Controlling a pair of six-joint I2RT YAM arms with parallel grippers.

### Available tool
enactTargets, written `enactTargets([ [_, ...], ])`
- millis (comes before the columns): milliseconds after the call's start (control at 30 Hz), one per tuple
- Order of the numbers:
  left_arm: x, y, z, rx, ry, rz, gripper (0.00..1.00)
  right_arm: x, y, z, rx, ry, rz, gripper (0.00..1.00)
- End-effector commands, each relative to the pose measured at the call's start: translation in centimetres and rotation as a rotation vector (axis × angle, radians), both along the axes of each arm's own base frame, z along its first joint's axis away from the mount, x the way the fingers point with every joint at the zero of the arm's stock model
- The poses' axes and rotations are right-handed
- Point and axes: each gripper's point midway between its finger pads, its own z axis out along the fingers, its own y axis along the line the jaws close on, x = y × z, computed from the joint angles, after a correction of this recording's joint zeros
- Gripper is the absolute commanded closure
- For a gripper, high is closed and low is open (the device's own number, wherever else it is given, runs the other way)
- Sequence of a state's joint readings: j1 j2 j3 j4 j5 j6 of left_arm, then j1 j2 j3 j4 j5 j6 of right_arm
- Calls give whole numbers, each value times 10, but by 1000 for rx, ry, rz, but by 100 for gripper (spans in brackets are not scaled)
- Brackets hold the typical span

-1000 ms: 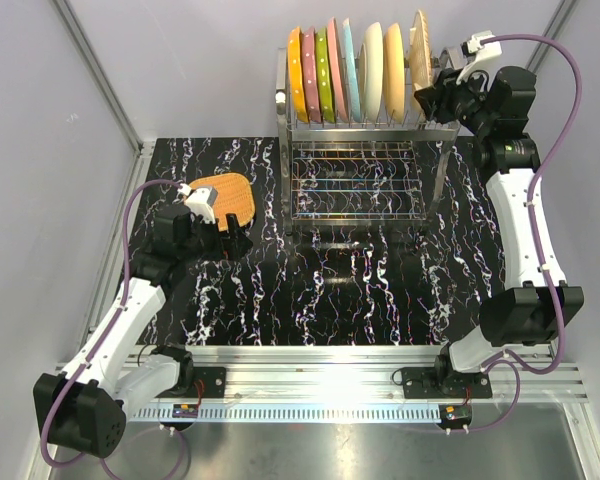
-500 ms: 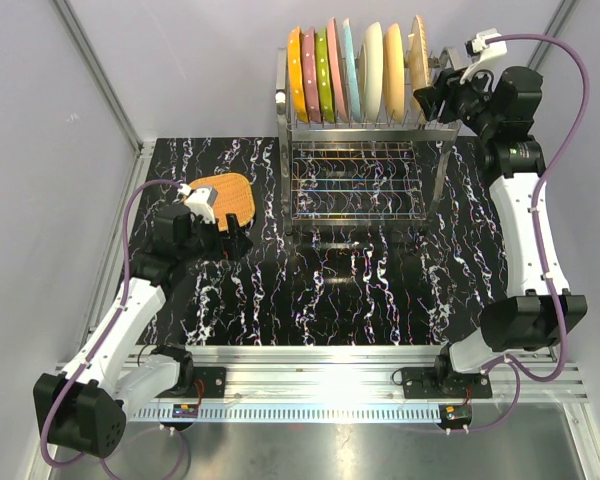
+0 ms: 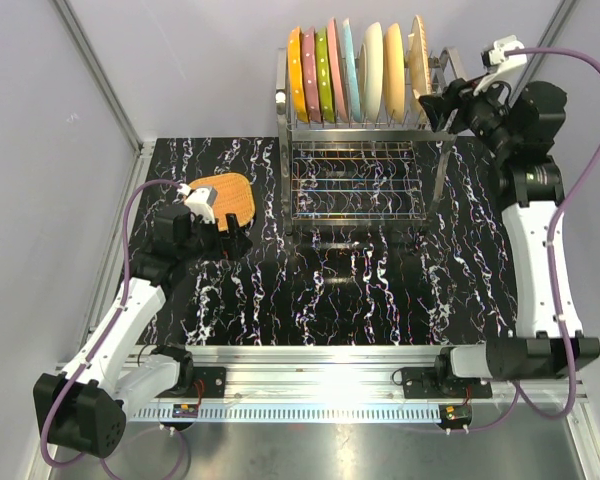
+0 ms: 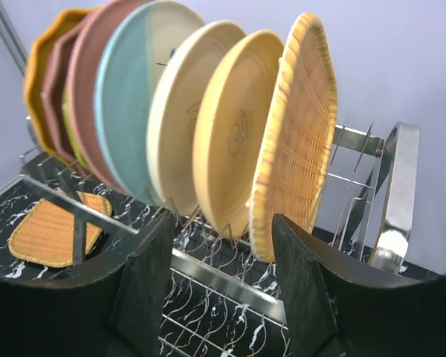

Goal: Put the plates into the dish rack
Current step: Insert the plate into the dish rack, then grab a plate with the left arm

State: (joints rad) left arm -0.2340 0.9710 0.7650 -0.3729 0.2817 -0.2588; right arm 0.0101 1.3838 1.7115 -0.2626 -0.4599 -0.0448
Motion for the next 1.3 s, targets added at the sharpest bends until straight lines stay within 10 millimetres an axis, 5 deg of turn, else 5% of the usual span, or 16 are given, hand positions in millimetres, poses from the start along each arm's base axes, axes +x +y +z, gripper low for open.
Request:
enactTargets([
  [0,8,8,13,28,-56,43,1,-41,0,28,2,-83,9,37],
  [167,17,36,7,94,-40,215,1,-77,1,6,34,-69,11,36],
  [200,19,43,4,105,-29,251,1,-97,3,13,59,-89,19,36],
  [267,22,60,-1,120,1,347,1,-108,8,-9,102,-37,46,37],
  [367,27,84,-19,79,90,467,1,-154,16,-18,163,-52,96,38],
  [433,29,99,-31,57,147,541,1,-166,22,-40,191,-23,129,39],
  [500,33,109,-41,1,199,622,1,-190,26,-42,224,-41,158,40],
  [733,63,139,-53,-231,213,801,1,-191,22,-120,281,123,106,41],
  [833,75,152,-71,-266,236,864,1,-199,21,-134,300,124,98,41],
  [1000,96,160,-109,-370,351,904,1,-211,19,-145,307,120,82,40],
  [1267,141,157,-127,-533,270,833,2,-214,19,-152,315,125,83,39],
])
